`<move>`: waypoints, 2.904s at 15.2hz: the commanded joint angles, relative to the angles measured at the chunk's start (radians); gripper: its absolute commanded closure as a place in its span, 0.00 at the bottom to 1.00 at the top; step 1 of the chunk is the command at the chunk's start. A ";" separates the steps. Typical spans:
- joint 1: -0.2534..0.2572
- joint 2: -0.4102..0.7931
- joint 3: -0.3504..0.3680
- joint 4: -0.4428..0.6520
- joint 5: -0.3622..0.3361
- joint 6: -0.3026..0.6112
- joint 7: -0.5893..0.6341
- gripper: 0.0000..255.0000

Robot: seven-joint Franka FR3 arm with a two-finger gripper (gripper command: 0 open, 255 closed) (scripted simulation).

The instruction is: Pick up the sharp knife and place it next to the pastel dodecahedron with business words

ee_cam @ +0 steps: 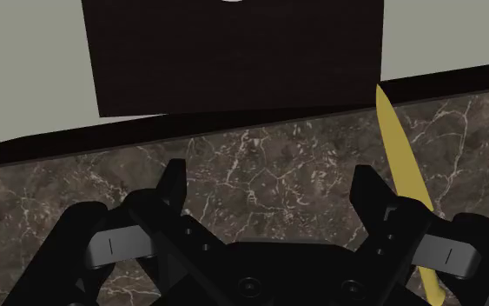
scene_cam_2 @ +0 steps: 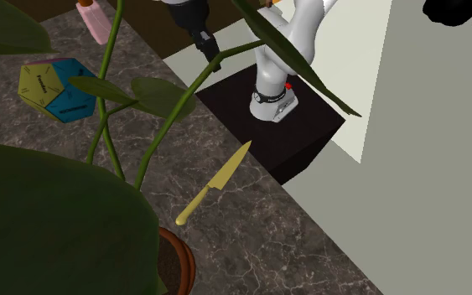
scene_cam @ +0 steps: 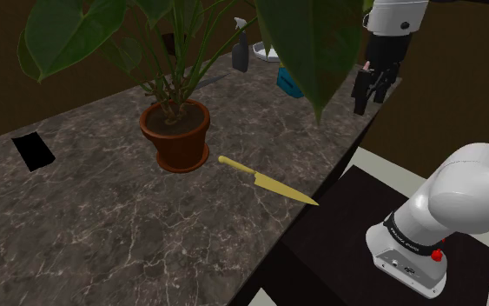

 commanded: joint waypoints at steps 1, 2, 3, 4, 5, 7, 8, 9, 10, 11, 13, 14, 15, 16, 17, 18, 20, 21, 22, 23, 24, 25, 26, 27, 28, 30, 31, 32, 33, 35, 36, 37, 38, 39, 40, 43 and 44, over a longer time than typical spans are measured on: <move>0.000 0.000 0.000 0.000 0.000 0.000 0.000 0.00; 0.006 0.001 0.023 -0.019 0.014 0.031 0.023 0.00; 0.012 0.004 0.045 -0.036 0.027 0.063 0.046 0.00; 0.018 0.009 0.069 -0.052 0.041 0.095 0.069 0.00; 0.024 0.016 0.092 -0.066 0.053 0.128 0.092 0.00; 0.035 0.037 0.140 -0.091 0.077 0.195 0.138 0.00; 0.040 0.050 0.164 -0.101 0.087 0.229 0.161 0.00; 0.045 0.065 0.189 -0.109 0.097 0.264 0.185 0.00; 0.050 0.083 0.213 -0.116 0.106 0.299 0.208 0.00; 0.053 0.102 0.238 -0.121 0.113 0.334 0.232 0.00; 0.058 0.147 0.288 -0.126 0.123 0.405 0.280 0.00; 0.059 0.172 0.314 -0.126 0.127 0.440 0.305 0.00; 0.059 0.199 0.340 -0.124 0.127 0.476 0.331 0.00; 0.057 0.228 0.366 -0.121 0.126 0.511 0.358 0.00; 0.055 0.259 0.392 -0.116 0.122 0.545 0.385 0.00; 0.051 0.291 0.418 -0.109 0.116 0.580 0.414 0.00; 0.039 0.361 0.471 -0.091 0.094 0.646 0.476 0.00; 0.030 0.397 0.499 -0.079 0.077 0.677 0.510 0.00; 0.020 0.436 0.526 -0.066 0.056 0.708 0.546 0.00; 0.009 0.476 0.553 -0.051 0.031 0.736 0.584 0.00; -0.003 0.518 0.580 -0.034 0.000 0.763 0.626 0.00; -0.015 0.560 0.606 -0.016 -0.034 0.787 0.669 0.00; -0.017 0.569 0.608 -0.024 -0.040 0.802 0.673 0.00; -0.019 0.578 0.610 -0.031 -0.047 0.817 0.678 0.00; -0.022 0.588 0.612 -0.037 -0.053 0.831 0.683 0.00; -0.028 0.608 0.617 -0.050 -0.068 0.861 0.694 0.00; -0.031 0.618 0.620 -0.056 -0.076 0.875 0.700 0.00; -0.034 0.629 0.622 -0.062 -0.084 0.890 0.706 0.00; -0.036 0.635 0.623 -0.065 -0.090 0.898 0.710 0.00; -0.036 0.635 0.623 -0.065 -0.090 0.898 0.710 0.00; -0.036 0.635 0.623 -0.065 -0.090 0.898 0.710 0.00; -0.036 0.635 0.623 -0.065 -0.090 0.898 0.710 0.00; -0.036 0.635 0.623 -0.065 -0.090 0.898 0.710 0.00; -0.036 0.635 0.623 -0.065 -0.090 0.898 0.710 0.00; -0.036 0.635 0.623 -0.065 -0.090 0.898 0.710 0.00; -0.036 0.635 0.623 -0.065 -0.090 0.898 0.710 1.00; -0.036 0.635 0.623 -0.065 -0.090 0.898 0.710 1.00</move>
